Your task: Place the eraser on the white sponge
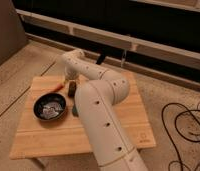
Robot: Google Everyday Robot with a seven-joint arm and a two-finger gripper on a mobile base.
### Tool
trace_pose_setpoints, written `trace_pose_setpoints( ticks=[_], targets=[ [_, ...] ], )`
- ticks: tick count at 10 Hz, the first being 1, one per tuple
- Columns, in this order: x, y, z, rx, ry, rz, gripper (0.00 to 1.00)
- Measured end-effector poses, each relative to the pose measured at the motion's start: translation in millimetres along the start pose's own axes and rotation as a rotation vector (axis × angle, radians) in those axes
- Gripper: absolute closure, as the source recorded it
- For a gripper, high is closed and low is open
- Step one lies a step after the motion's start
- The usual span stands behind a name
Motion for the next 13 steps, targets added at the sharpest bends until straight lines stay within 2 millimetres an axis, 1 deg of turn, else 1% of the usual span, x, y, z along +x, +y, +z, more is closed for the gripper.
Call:
trace_pose_setpoints(
  ticks=[2, 3, 4, 5, 6, 7, 8, 9, 11, 12, 13],
  targets=[
    [-0.2, 0.9, 7.3, 0.016, 0.017, -0.002, 0.35],
    [3.5, 1.4, 12.1, 0.020, 0.037, -0.011, 0.35],
    [10.8, 6.9, 18.0, 0.016, 0.070, -0.033, 0.35],
    [22.2, 15.9, 25.9, 0.015, 0.120, -0.065, 0.35],
    [30.8, 18.5, 31.2, 0.023, 0.159, -0.088, 0.38],
    [37.8, 17.6, 34.8, 0.039, 0.198, -0.115, 0.47],
    [43.6, 14.7, 36.6, 0.066, 0.240, -0.130, 0.62],
    [44.4, 13.0, 37.3, 0.081, 0.254, -0.132, 0.70],
    [40.6, 5.4, 37.2, 0.124, 0.265, -0.124, 0.92],
    [32.9, 1.3, 34.7, 0.141, 0.245, -0.112, 0.99],
    [22.5, 2.2, 29.8, 0.143, 0.213, -0.103, 1.00]
  ],
)
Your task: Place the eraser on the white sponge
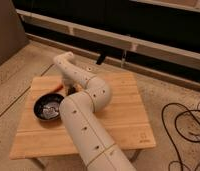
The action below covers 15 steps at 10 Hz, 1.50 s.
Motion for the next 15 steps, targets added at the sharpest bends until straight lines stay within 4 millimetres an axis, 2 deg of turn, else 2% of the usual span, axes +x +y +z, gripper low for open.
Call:
trace_pose_setpoints(
  ticks=[1, 4, 6, 8, 11, 13, 15],
  targets=[
    [-19.6, -1.8, -24.1, 0.006, -0.073, 0.018, 1.00],
    [-45.5, -11.6, -86.4, 0.044, -0.217, 0.034, 1.00],
    [-39.2, -4.7, -110.9, 0.066, -0.260, 0.002, 1.00],
    [-6.8, 12.6, -135.5, 0.081, -0.303, -0.056, 1.00],
    [68.0, 43.9, -162.8, 0.064, -0.368, -0.130, 1.00],
    [97.5, 53.7, -171.3, 0.060, -0.392, -0.162, 1.00],
    [108.8, 57.3, -173.6, 0.057, -0.400, -0.175, 1.00]
  ],
)
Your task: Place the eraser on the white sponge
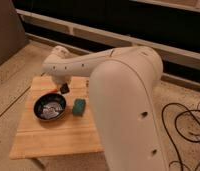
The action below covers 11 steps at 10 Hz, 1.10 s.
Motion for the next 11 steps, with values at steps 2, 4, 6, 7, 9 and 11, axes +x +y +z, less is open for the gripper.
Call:
trace_pose_setpoints(
  ticks=[2, 4, 6, 7, 9, 11],
  targets=[
    [10.4, 10.2, 4.2, -0.029, 0.020, 0.007, 1.00],
    [44.1, 26.7, 17.5, -0.058, 0.101, -0.006, 1.00],
    [78.3, 22.0, 26.3, -0.033, 0.193, -0.022, 1.00],
    [88.2, 14.4, 26.8, 0.000, 0.228, -0.033, 1.00],
    [92.0, 3.3, 21.0, 0.065, 0.261, -0.040, 1.00],
    [96.8, -3.9, 19.4, 0.102, 0.290, -0.031, 1.00]
  ],
)
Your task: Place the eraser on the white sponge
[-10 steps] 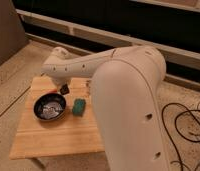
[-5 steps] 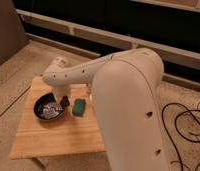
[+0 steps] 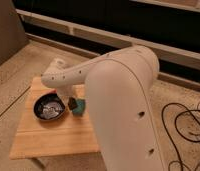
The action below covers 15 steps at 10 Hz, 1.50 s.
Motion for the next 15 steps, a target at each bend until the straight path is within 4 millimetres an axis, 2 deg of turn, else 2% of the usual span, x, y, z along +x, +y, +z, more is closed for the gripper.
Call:
trace_pose_setpoints(
  ticks=[4, 9, 11, 15],
  targets=[
    [7.9, -2.4, 23.4, -0.031, 0.060, 0.075, 1.00],
    [15.1, -20.6, 45.7, -0.067, 0.083, 0.149, 1.00],
    [10.0, -24.1, 55.1, -0.080, 0.080, 0.148, 1.00],
    [-5.5, -17.8, 69.8, -0.099, 0.076, 0.120, 1.00]
  ],
)
